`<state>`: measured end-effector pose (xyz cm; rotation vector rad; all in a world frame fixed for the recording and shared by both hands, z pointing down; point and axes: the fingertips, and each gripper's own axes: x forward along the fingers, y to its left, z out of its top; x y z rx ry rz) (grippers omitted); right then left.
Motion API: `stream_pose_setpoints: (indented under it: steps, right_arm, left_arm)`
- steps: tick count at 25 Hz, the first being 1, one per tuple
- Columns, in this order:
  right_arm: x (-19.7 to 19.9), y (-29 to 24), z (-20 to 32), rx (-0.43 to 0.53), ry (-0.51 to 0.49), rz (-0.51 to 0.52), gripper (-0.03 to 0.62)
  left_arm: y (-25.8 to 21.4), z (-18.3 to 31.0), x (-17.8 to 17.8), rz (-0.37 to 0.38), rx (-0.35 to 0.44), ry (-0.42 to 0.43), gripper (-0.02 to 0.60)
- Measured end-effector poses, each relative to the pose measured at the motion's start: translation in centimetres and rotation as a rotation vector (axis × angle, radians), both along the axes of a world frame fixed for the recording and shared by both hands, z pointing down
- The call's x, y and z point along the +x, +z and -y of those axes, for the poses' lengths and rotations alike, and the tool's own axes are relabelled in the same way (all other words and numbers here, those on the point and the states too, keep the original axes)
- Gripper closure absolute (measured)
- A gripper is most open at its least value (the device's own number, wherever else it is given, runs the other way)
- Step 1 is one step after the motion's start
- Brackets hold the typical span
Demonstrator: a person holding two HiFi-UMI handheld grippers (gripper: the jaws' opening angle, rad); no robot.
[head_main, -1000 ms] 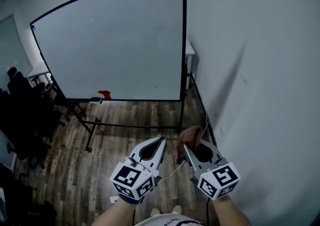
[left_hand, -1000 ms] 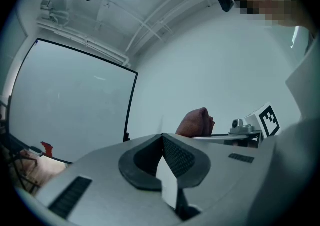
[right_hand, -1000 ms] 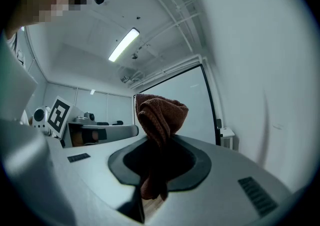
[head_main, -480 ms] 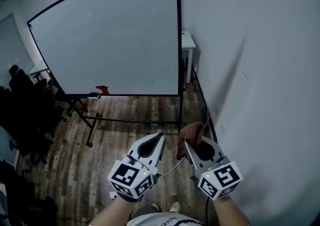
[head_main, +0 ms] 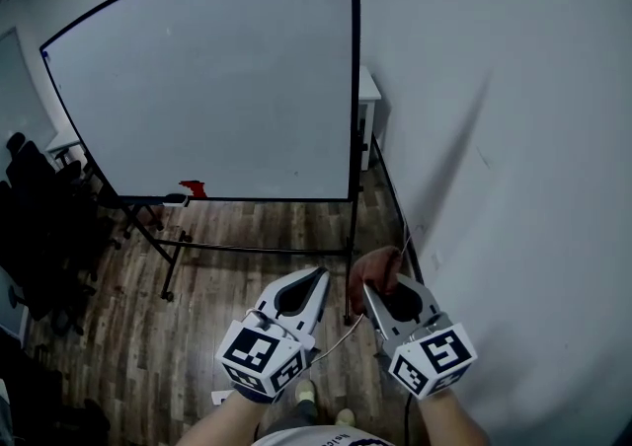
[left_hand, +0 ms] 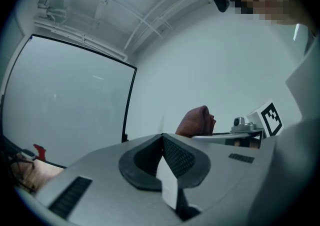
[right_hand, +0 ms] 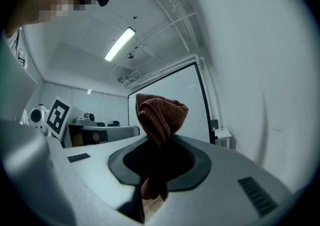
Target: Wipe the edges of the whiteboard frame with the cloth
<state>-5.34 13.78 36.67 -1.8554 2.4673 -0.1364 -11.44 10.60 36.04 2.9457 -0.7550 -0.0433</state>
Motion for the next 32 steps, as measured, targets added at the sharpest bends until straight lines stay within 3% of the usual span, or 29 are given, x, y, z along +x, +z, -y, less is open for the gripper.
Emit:
stream_pose_setpoints:
  steps: [11,17,25,32]
  right_arm:
    - [-0.5,-1.5,9.6,0.005,0.097,-0.041,0.519]
    - [-0.1,-1.1,12.6,-0.016,0.136,-0.021,0.519]
    - [3.5,-0.9,16.9,-0.027,0.165,-0.028,0.519]
    - [7.4,-1.4,21.9,0.004,0.106,-0.032,0.519]
  left_arm:
    - [-1.3,10.7,-0.2,-0.011,0.041,0.077,0.574]
    - [-1.4,13.9,0.5,-0.020,0.031,0.127,0.574]
    - [-1.1,18.0,4.3,-0.020,0.015,0.163,0.574]
    - [-1.9,22.5,8.2,-0.005,0.042,0.117,0.574]
